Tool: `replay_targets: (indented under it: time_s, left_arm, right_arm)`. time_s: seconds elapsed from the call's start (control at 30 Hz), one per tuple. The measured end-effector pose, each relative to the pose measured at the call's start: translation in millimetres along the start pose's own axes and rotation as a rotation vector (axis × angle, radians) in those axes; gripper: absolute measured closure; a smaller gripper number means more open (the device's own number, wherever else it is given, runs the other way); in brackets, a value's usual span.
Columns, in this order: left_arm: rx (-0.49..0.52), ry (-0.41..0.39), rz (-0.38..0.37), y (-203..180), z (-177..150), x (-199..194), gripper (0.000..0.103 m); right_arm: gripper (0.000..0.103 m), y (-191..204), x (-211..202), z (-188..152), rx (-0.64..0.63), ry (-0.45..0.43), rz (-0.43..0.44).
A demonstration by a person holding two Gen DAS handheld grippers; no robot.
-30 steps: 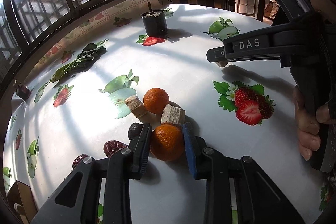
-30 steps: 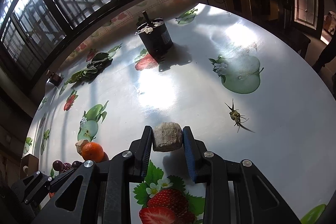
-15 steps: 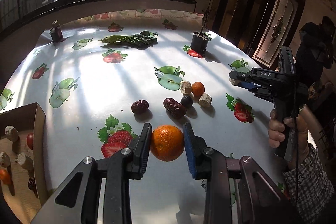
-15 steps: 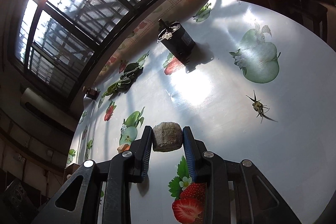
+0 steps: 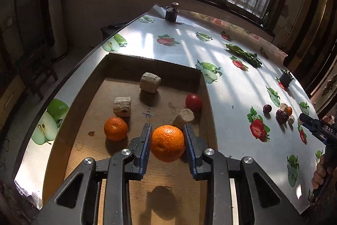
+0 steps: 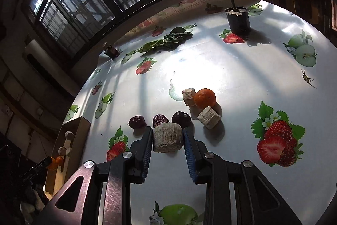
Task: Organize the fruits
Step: 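Carry the cake block and mandarin into the box and open both tools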
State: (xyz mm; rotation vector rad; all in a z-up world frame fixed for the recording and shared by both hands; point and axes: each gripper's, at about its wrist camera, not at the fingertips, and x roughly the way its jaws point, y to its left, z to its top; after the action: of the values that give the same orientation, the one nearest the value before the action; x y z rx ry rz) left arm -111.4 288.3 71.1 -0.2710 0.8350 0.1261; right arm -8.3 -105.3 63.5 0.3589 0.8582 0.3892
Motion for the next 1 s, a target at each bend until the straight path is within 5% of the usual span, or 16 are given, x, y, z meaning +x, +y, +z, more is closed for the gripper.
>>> replay_targets:
  time_s: [0.2,0.43,0.63,0.9,1.0]
  left_arm:
    - [-0.039,0.066,0.075,46.7,4.0,14.8,0.073]
    - [0.015,0.092,0.11,50.6,4.8,21.9,0.072]
    - [-0.021,0.115,0.068,55.8,4.0,32.2,0.072]
    - [-0.102,0.05,0.009,66.9,3.6,13.7,0.065]
    - [-0.133,0.004,-0.001,72.4,4.0,-2.3,0.056]
  right_arm:
    - [0.071,123.6,44.2,-25.0,-0.212,0.115,0.11]
    - [0.071,225.8,99.5,-73.2,-0.393,0.238,0.179]
    - [0.071,264.1,129.7,-105.0,-0.521,0.315,0.158]
    - [0.07,275.2,145.2,-115.0,-0.604,0.29,0.072]
    - [0.056,274.6,142.5,-109.5,-0.574,0.278,0.093]
